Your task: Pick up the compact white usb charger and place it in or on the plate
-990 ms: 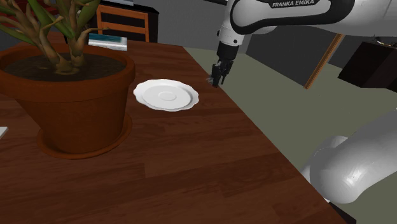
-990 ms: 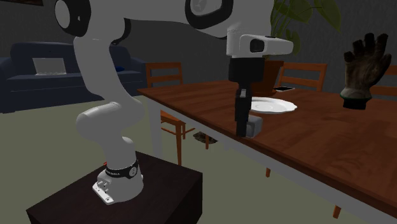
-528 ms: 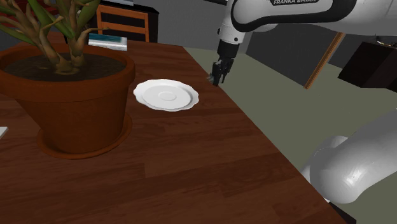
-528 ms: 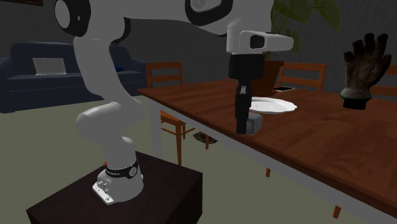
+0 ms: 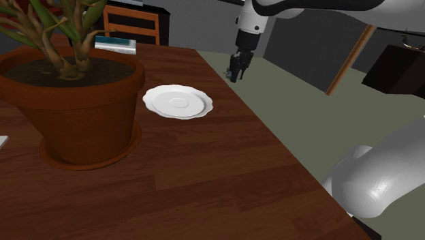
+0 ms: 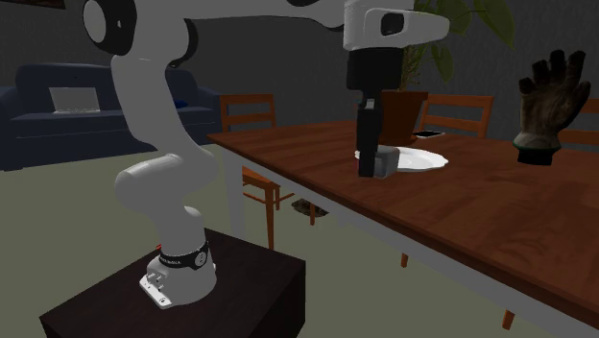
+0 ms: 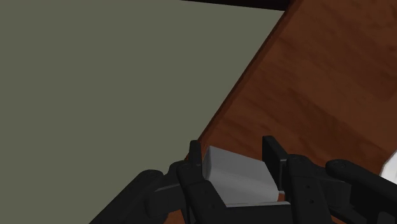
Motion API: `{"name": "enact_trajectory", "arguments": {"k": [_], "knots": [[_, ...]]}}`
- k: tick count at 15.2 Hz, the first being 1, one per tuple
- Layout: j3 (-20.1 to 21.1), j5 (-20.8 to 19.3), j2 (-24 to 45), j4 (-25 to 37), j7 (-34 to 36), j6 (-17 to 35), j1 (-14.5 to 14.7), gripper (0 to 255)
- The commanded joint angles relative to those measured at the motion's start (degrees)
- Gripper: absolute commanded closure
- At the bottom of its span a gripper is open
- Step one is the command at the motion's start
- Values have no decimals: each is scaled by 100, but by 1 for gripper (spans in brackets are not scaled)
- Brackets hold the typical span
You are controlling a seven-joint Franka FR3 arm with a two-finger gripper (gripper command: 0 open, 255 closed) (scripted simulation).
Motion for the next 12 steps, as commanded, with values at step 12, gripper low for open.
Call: {"name": "enact_trajectory", "arguments": {"k": [12], "knots": [[450, 96, 198, 759, 690, -573, 264, 255]]}}
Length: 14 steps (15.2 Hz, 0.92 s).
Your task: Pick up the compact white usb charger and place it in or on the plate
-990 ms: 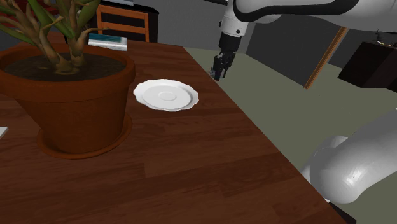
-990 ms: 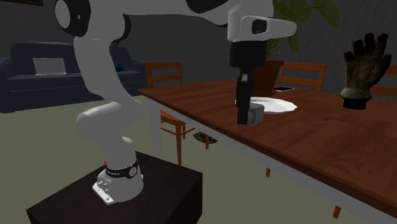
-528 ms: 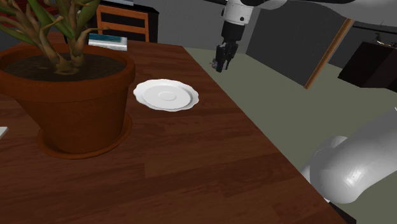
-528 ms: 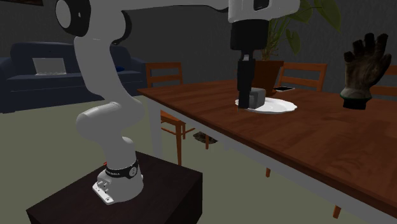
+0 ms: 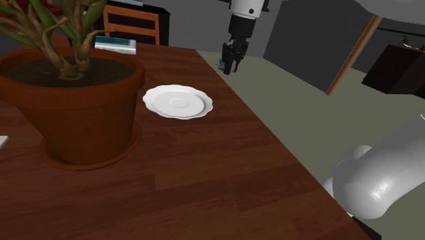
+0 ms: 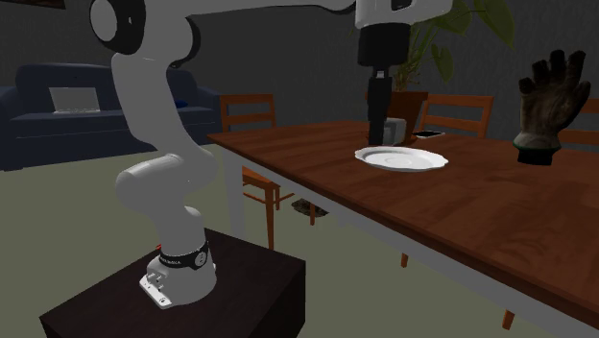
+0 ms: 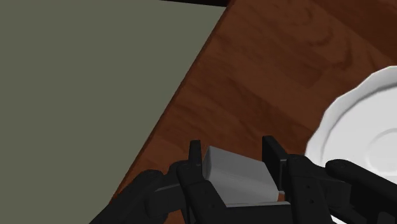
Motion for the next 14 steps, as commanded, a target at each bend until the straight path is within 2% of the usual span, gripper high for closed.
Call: {"name": "enact_trajectory", "arguments": {"k": [1, 7, 13, 14], "knots": [[172, 29, 90, 93, 277, -7, 99, 255], [704, 76, 440, 447, 1129, -19, 421, 255], [1214, -6, 1017, 1060, 2001, -78, 769, 255], [1211, -1, 998, 960, 1999, 4, 770, 255]]}}
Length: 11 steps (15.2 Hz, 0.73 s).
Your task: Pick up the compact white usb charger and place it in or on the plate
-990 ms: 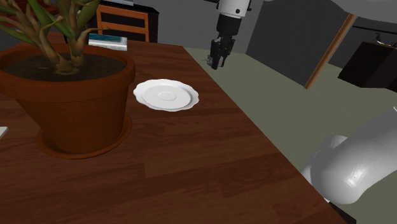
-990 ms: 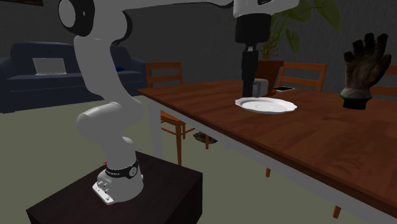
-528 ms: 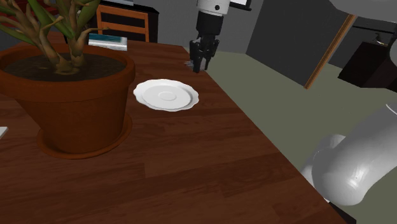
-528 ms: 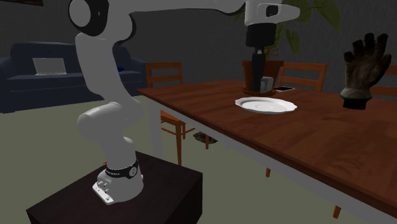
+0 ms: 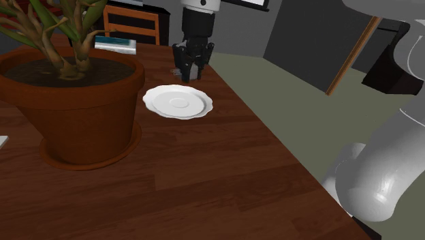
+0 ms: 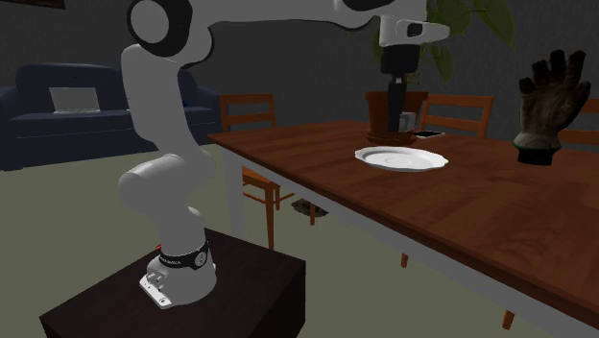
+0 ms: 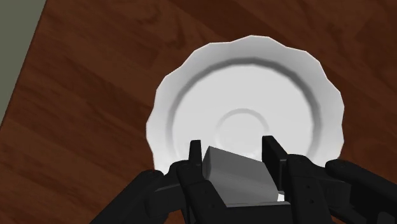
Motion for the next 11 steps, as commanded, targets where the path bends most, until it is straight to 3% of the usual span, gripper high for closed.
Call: {"name": "enact_trajectory", "arguments": {"k": [1, 11], "knots": [[41, -6, 38, -114, 83, 150, 32, 255], [38, 21, -61, -1006, 77, 947, 34, 255]]}}
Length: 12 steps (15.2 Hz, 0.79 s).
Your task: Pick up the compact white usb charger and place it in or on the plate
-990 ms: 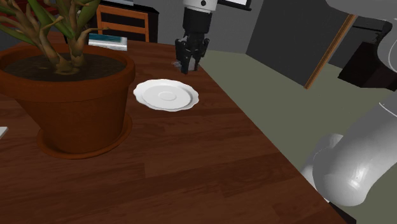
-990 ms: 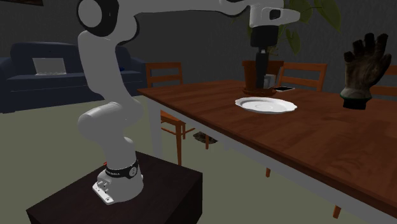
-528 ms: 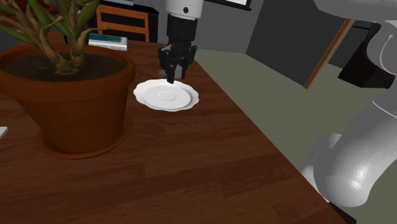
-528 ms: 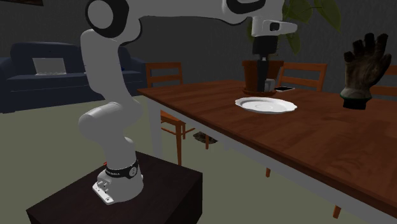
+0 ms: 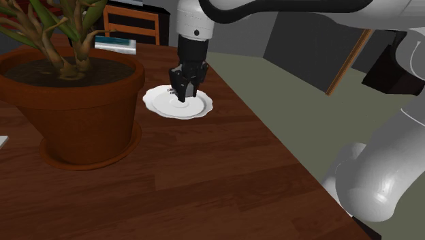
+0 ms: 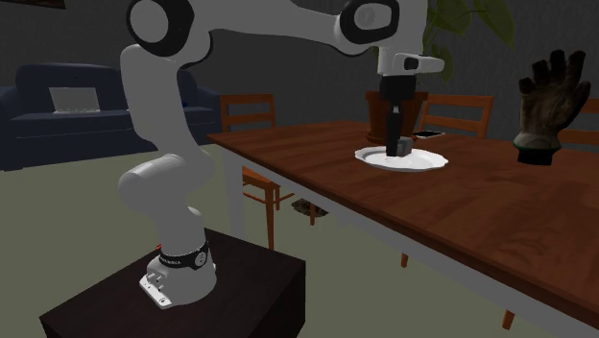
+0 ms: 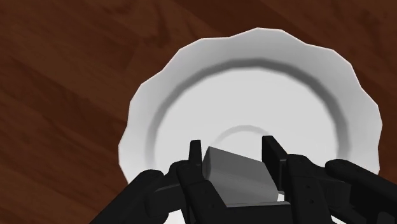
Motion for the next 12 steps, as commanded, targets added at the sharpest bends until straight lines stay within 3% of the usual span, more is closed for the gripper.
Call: {"name": "enact_trajectory", "arguments": {"k": [1, 8, 9, 12], "knots": [[2, 2, -6, -103, 3, 101, 2, 255], [2, 1, -5, -101, 3, 101, 2, 255], [2, 1, -5, -101, 4, 101, 2, 0], [2, 1, -5, -101, 4, 101, 2, 0]]}}
